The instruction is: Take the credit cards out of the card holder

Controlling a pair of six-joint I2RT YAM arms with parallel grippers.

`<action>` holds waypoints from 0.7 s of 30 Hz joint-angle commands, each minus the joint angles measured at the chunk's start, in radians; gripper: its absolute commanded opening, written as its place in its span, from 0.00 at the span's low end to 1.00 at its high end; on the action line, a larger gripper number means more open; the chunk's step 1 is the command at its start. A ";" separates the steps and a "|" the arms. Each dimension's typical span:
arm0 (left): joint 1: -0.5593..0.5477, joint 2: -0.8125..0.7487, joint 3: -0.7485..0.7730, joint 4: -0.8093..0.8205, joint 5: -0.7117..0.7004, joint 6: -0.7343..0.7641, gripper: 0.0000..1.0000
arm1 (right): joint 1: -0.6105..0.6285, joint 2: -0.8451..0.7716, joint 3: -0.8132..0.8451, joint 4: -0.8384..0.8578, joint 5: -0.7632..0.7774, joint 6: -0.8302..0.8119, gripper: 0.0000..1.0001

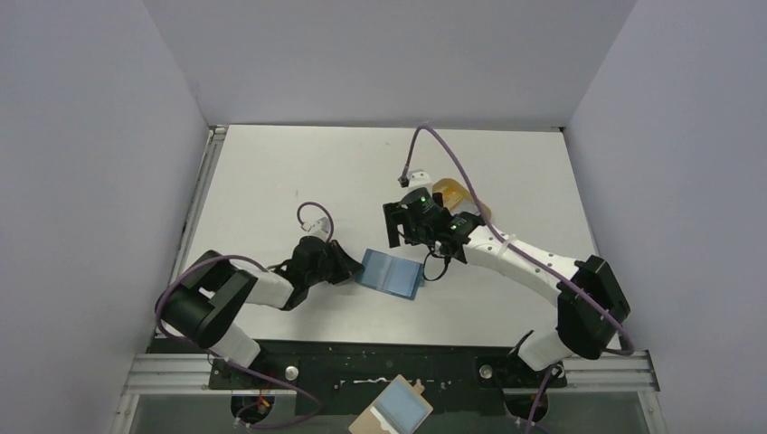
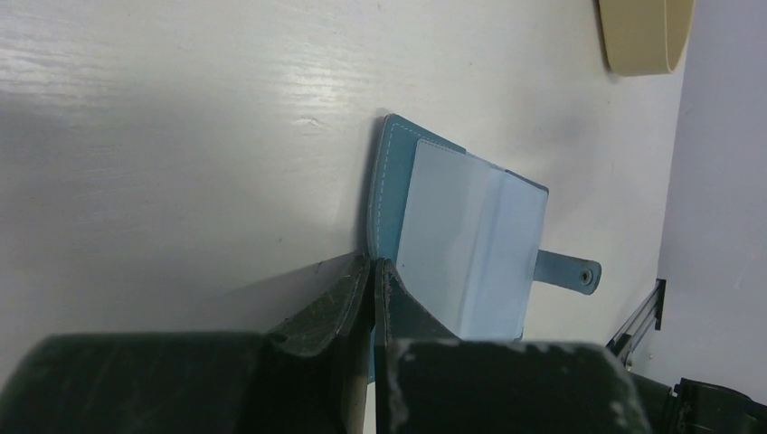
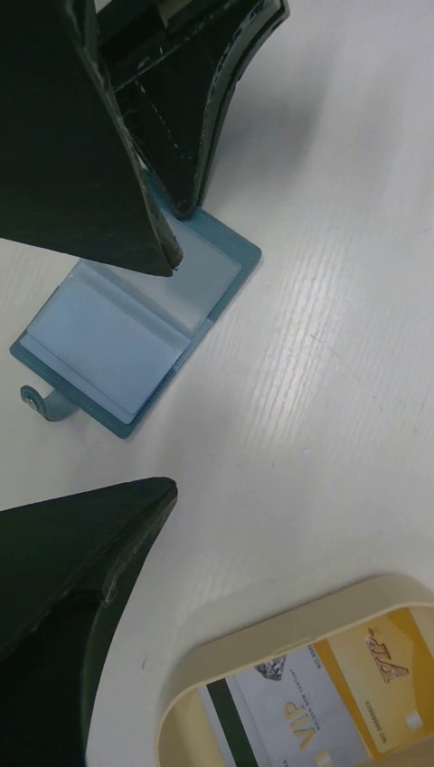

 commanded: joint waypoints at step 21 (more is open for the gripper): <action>-0.071 -0.184 0.076 -0.353 -0.114 0.044 0.00 | 0.162 0.183 0.028 0.143 0.026 0.008 0.86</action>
